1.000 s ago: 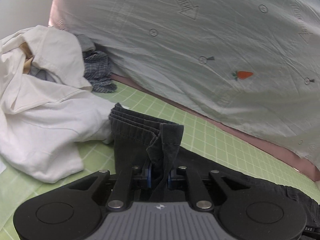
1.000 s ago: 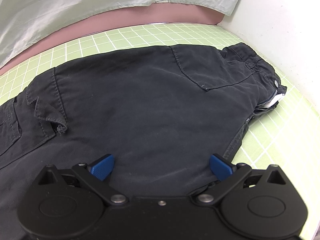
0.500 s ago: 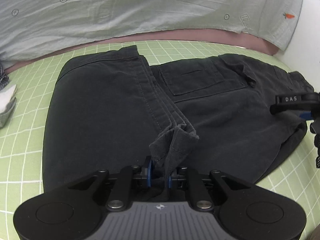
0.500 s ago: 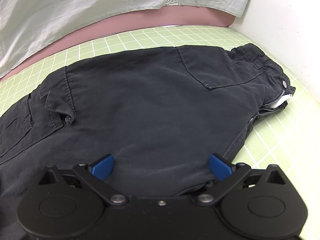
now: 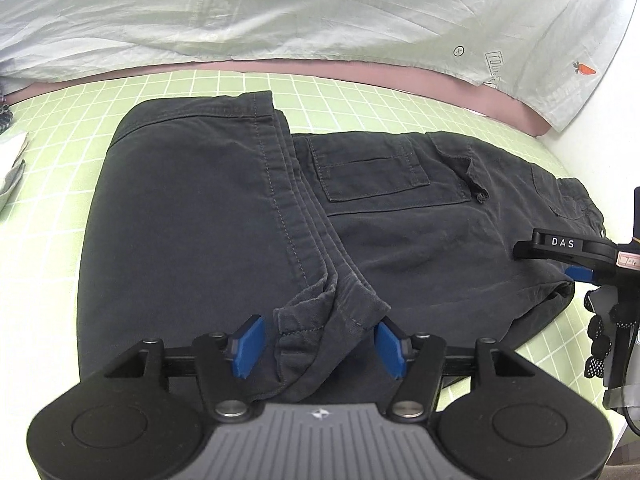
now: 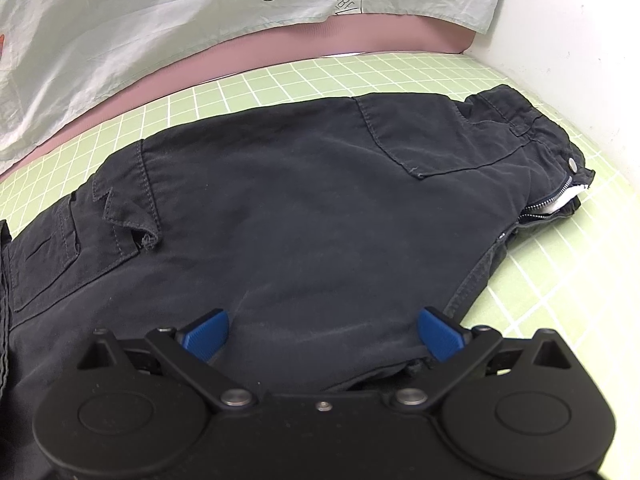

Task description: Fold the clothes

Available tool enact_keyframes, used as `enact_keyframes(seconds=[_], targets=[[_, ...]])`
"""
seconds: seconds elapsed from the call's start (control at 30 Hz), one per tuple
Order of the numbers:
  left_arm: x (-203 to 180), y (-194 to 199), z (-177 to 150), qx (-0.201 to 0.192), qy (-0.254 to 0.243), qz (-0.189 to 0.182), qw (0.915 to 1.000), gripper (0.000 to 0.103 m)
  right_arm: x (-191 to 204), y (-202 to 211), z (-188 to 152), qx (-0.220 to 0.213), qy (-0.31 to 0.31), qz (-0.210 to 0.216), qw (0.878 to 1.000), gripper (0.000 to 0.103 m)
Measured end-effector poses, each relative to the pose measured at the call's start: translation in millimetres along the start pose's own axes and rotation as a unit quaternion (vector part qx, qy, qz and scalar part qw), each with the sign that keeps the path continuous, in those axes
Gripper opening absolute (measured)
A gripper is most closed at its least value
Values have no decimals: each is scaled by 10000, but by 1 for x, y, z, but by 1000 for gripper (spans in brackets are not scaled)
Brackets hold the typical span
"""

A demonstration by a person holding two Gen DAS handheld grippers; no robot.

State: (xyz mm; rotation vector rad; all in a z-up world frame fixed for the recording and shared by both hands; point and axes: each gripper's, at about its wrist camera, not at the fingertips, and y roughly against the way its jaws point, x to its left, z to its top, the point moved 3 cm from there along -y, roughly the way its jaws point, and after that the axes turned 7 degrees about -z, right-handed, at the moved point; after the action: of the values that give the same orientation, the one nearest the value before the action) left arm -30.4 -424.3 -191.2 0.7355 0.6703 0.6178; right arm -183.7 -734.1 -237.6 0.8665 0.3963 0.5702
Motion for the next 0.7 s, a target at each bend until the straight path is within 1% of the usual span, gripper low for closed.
enact_keyframes(seconds=[0.13, 0.17, 0.27, 0.33, 0.4, 0.5, 0.7], targets=[[0, 10, 4, -136, 308, -11, 9994, 64, -8, 8, 1, 11, -142, 205, 9997, 102], [0, 12, 5, -185, 401, -45, 9990, 66, -10, 10, 1, 14, -181, 261, 9995, 102], [0, 19, 9, -367, 754, -152, 9964, 66, -19, 15, 3, 19, -268, 483, 9985, 102], [0, 21, 11, -476, 1005, -175, 9936, 67, -25, 17, 3, 37, -292, 487, 9984, 102], [-1, 23, 13, -578, 1221, -154, 9907, 67, -34, 14, 4, 172, -342, 418, 9984, 102], [-1, 20, 14, -584, 1414, 88, 9882, 68, -53, 11, 5, 300, -569, 595, 9962, 101], [4, 15, 16, -551, 1601, 522, 9842, 68, -90, 2, 10, 496, -1123, 696, 9900, 100]])
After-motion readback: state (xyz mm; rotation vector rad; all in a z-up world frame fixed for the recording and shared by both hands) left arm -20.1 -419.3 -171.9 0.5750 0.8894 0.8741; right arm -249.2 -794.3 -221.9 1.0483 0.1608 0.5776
